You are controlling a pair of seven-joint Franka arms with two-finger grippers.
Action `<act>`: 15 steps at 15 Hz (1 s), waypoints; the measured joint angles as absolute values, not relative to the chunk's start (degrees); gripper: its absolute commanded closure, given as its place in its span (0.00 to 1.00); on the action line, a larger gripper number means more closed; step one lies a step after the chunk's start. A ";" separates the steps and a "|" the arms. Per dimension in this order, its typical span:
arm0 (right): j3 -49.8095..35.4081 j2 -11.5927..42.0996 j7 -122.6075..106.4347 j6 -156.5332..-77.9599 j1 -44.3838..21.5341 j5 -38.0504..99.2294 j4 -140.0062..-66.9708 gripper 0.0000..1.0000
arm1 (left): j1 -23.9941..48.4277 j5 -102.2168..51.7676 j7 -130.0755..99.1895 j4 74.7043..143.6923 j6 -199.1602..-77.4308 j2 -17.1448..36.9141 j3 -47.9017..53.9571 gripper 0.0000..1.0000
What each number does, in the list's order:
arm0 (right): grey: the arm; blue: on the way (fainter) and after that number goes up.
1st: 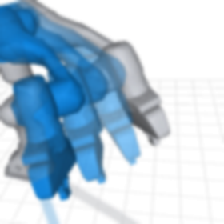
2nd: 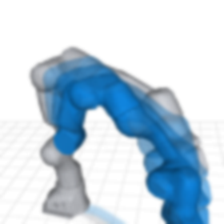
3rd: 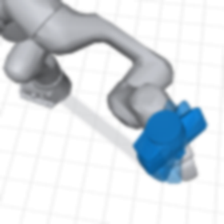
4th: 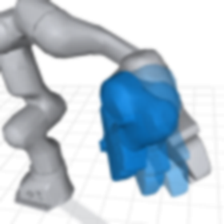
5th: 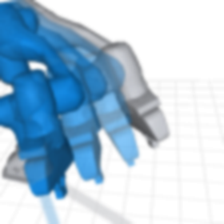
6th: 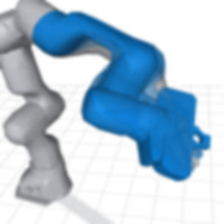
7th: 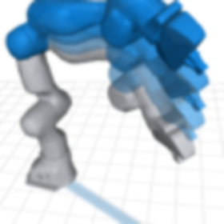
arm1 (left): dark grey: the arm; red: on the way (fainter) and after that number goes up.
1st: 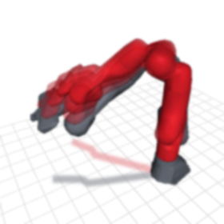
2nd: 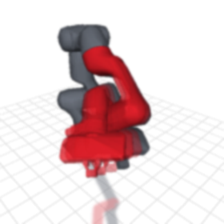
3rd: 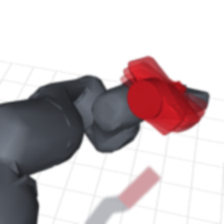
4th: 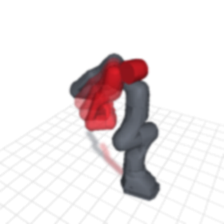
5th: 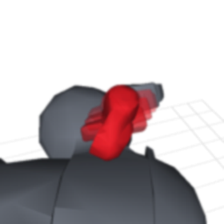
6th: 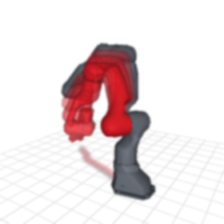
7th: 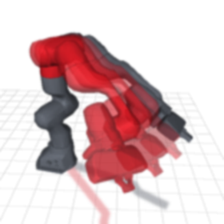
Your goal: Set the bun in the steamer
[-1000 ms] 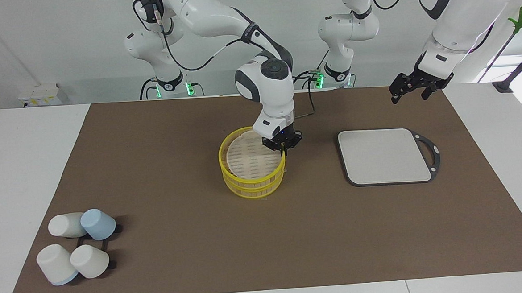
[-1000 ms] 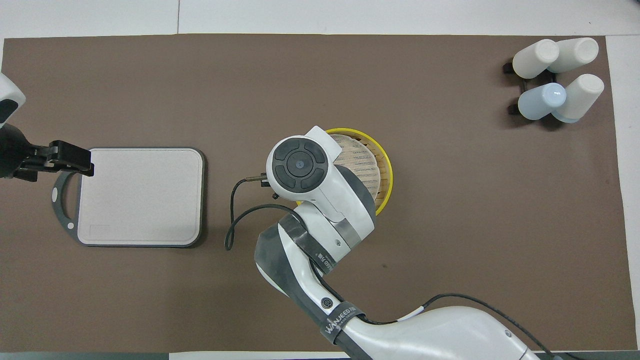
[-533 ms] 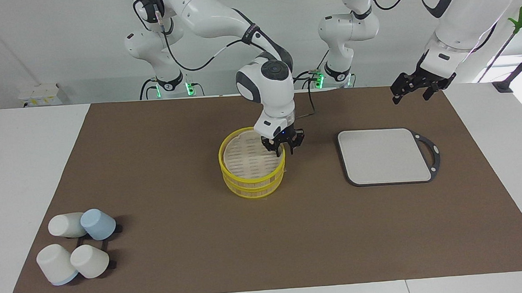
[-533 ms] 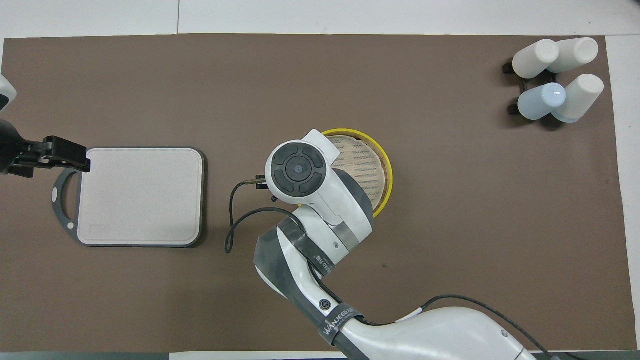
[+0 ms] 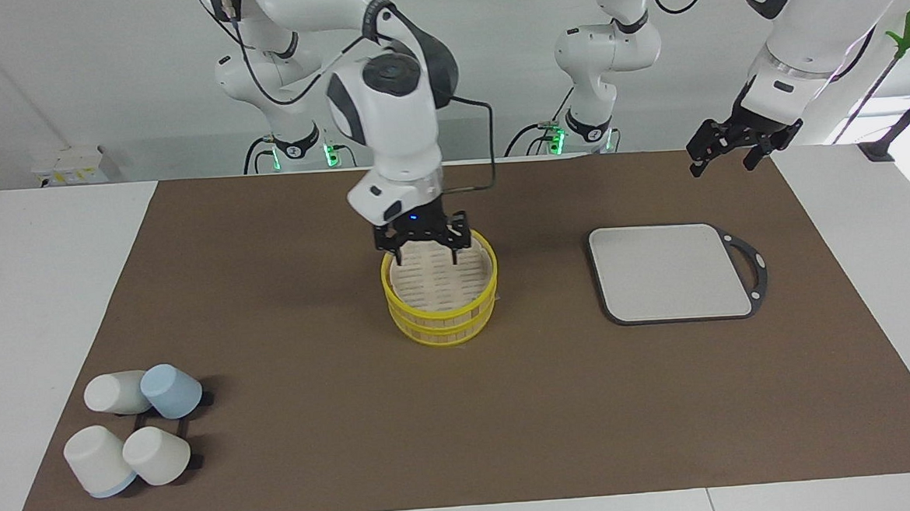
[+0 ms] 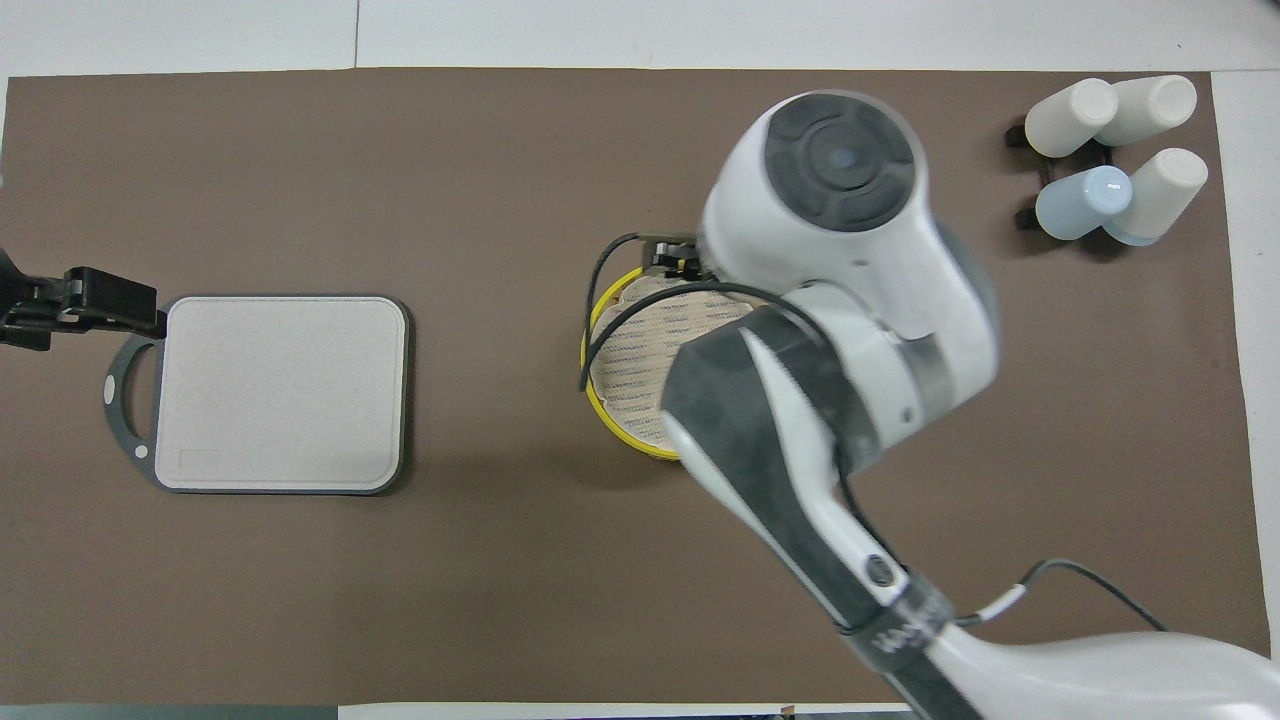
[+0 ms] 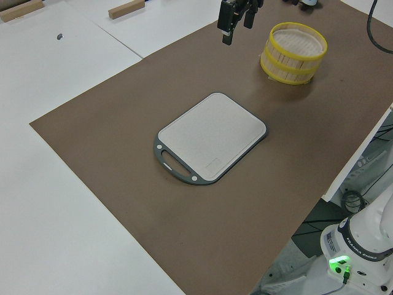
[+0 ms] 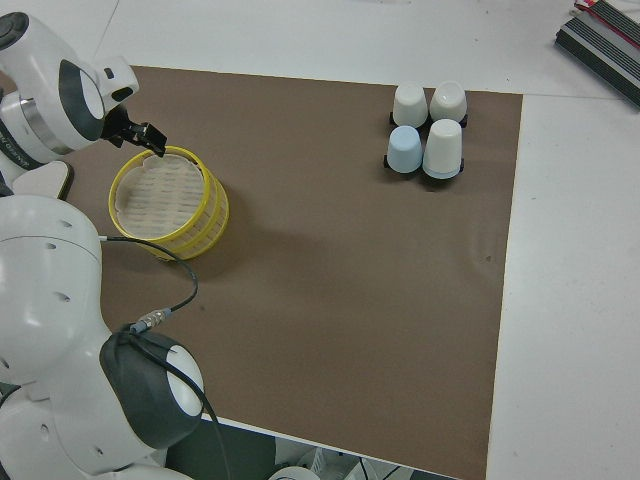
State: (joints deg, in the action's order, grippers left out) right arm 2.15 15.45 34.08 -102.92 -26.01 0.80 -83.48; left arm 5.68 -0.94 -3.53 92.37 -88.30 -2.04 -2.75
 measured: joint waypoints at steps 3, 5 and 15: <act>2.16 8.77 22.57 -89.32 -18.50 0.85 -84.30 0.00 | 5.58 -0.94 -3.47 92.36 -88.29 -2.58 -2.75 0.00; 2.13 6.31 18.81 -86.18 -15.82 0.76 -85.89 0.00 | 5.57 -0.94 -3.29 92.42 -88.29 -2.59 -2.75 0.00; 2.13 2.05 9.89 -84.76 -8.36 0.69 -91.95 0.00 | 4.68 -0.95 -0.92 92.73 -88.27 -2.59 -2.79 0.00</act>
